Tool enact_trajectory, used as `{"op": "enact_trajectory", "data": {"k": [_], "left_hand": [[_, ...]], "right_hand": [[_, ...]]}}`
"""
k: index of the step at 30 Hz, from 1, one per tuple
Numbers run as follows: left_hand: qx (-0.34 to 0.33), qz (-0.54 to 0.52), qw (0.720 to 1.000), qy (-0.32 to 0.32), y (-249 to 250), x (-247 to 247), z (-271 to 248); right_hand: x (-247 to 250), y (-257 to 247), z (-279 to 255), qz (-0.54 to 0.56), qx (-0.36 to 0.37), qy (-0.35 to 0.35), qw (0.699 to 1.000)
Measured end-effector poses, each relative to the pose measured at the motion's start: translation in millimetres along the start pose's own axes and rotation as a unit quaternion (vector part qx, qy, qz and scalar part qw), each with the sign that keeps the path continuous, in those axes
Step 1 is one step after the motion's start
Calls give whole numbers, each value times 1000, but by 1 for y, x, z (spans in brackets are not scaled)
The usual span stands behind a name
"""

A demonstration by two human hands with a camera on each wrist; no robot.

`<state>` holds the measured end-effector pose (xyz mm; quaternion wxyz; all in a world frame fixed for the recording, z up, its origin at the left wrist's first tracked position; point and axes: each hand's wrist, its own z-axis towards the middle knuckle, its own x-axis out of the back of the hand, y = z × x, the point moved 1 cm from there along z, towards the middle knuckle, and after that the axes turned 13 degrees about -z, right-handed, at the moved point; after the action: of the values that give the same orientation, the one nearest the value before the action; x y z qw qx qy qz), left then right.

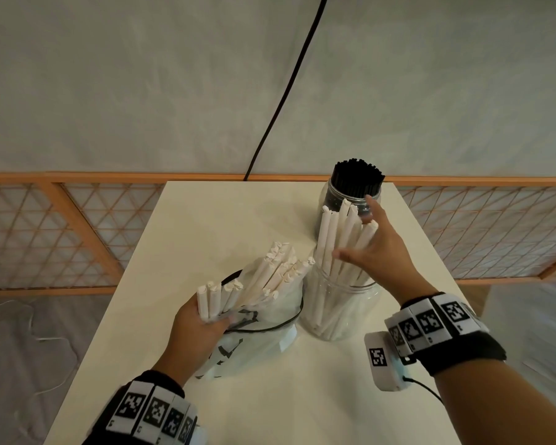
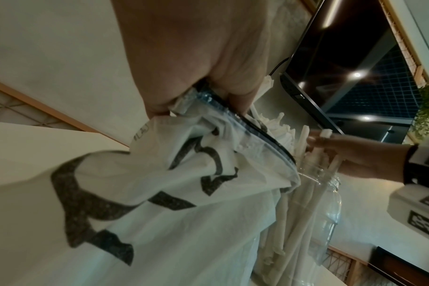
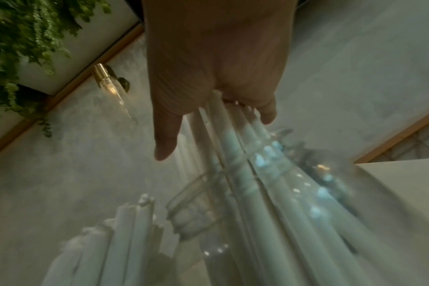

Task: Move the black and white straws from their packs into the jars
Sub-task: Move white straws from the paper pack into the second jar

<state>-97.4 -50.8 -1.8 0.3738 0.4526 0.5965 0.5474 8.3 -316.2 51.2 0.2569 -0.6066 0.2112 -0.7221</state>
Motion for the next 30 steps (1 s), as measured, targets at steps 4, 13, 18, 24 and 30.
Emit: {"op": "enact_trajectory", "data": {"k": [4, 13, 18, 24, 30], "left_hand": [[11, -6, 1000, 7, -1, 0, 1], [-14, -4, 1000, -5, -2, 3, 1], [-11, -7, 1000, -1, -5, 5, 2], [-3, -6, 999, -36, -3, 5, 1], [11, 0, 999, -46, -7, 10, 0]], "right_hand": [[-6, -24, -2, 41, 73, 22, 996], [-6, -39, -22, 31, 185, 220, 957], [-32, -46, -64, 18, 205, -7, 979], [-75, -30, -68, 33, -7, -259, 965], [-92, -36, -53, 155, -52, -200, 966]]}}
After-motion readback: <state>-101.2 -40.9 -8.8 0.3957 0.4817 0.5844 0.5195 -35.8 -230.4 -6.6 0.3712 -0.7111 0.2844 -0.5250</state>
